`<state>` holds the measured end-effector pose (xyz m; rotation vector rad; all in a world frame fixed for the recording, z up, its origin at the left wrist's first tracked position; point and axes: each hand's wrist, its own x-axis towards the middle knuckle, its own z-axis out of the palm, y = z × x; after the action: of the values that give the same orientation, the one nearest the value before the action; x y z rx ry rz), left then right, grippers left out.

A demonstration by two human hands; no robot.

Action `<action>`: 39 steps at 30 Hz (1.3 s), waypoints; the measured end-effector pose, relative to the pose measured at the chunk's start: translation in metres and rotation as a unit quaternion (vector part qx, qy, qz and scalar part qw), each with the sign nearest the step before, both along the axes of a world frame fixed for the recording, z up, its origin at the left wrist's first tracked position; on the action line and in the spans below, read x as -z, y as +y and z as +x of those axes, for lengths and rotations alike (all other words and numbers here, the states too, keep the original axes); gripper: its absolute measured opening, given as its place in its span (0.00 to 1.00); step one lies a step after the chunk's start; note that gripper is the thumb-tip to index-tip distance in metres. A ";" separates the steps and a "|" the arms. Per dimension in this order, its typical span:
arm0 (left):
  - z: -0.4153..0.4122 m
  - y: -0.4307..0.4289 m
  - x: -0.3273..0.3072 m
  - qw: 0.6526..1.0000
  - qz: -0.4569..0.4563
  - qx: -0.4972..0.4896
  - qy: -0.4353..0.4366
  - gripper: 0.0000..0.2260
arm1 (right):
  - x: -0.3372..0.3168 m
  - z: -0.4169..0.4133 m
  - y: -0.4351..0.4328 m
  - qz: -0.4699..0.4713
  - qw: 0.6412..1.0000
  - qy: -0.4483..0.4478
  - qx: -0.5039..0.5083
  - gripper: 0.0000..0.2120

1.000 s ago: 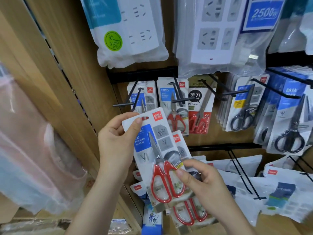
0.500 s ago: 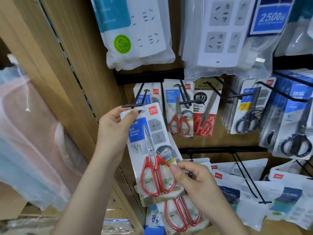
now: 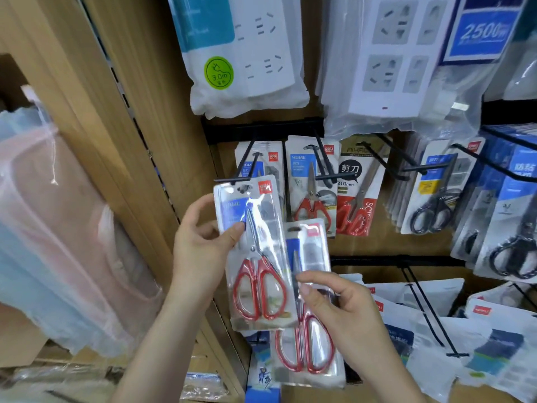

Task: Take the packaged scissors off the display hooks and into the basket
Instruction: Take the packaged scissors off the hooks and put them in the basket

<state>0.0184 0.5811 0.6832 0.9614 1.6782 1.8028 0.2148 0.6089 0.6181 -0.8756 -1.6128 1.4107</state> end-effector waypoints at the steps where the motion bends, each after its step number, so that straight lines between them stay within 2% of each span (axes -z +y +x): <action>1: -0.002 0.004 -0.001 1.000 -0.011 -0.016 0.007 0.15 | 0.002 0.002 0.001 0.001 1.000 -0.006 0.014 0.09; 6: -0.020 0.044 0.008 0.998 -0.030 -0.049 0.023 0.04 | 0.001 0.016 0.006 -0.007 0.997 0.022 0.075 0.19; 12: -0.030 0.103 0.019 0.992 -0.029 -0.088 0.089 0.11 | -0.006 0.042 0.008 -0.004 0.989 0.071 0.129 0.29; 15: -0.034 0.124 0.020 0.989 -0.043 -0.090 0.108 0.02 | -0.006 0.049 0.010 -0.063 0.981 0.104 0.150 0.23; 17: -0.035 0.133 0.019 0.983 -0.062 -0.102 0.137 0.08 | -0.005 0.051 0.011 -0.081 0.979 0.105 0.157 0.14; 21: -0.036 0.129 0.021 0.972 -0.067 -0.135 0.182 0.17 | -0.007 0.054 0.008 -0.098 0.979 0.096 0.154 0.14; 24: -0.020 0.099 0.021 0.977 -0.060 -0.131 0.159 0.13 | -0.007 0.052 0.008 -0.088 0.982 0.079 0.150 0.12; 26: 0.001 0.068 0.015 0.997 -0.042 -0.018 0.065 0.08 | -0.006 0.049 0.009 -0.087 0.984 0.064 0.139 0.11; 27: 0.014 0.052 0.010 0.997 -0.041 0.064 0.027 0.11 | -0.005 0.047 0.009 -0.088 0.986 0.058 0.133 0.11; 29: 0.032 0.030 0.001 0.980 -0.048 0.190 0.030 0.13 | -0.005 0.040 0.008 -0.079 0.988 0.050 0.123 0.13; 30: 0.037 0.024 -0.002 0.973 -0.049 0.219 0.050 0.13 | -0.005 0.036 0.007 -0.071 0.989 0.047 0.118 0.14; 32: 0.041 0.019 -0.007 0.969 -0.046 0.233 0.071 0.10 | -0.005 0.027 0.004 -0.061 0.993 0.037 0.100 0.16; 36: 0.031 0.018 -0.009 0.985 -0.017 0.162 0.065 0.03 | -0.006 0.023 0.001 -0.110 0.994 0.017 0.004 0.18; 39: 0.021 0.014 -0.014 0.993 0.018 0.098 0.061 0.02 | 0.001 0.028 0.001 -0.122 0.985 -0.072 -0.103 0.15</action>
<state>0.0394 0.5956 0.6967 1.2282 1.5651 1.6804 0.2432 0.6097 0.6169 -0.9931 -1.7002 1.7531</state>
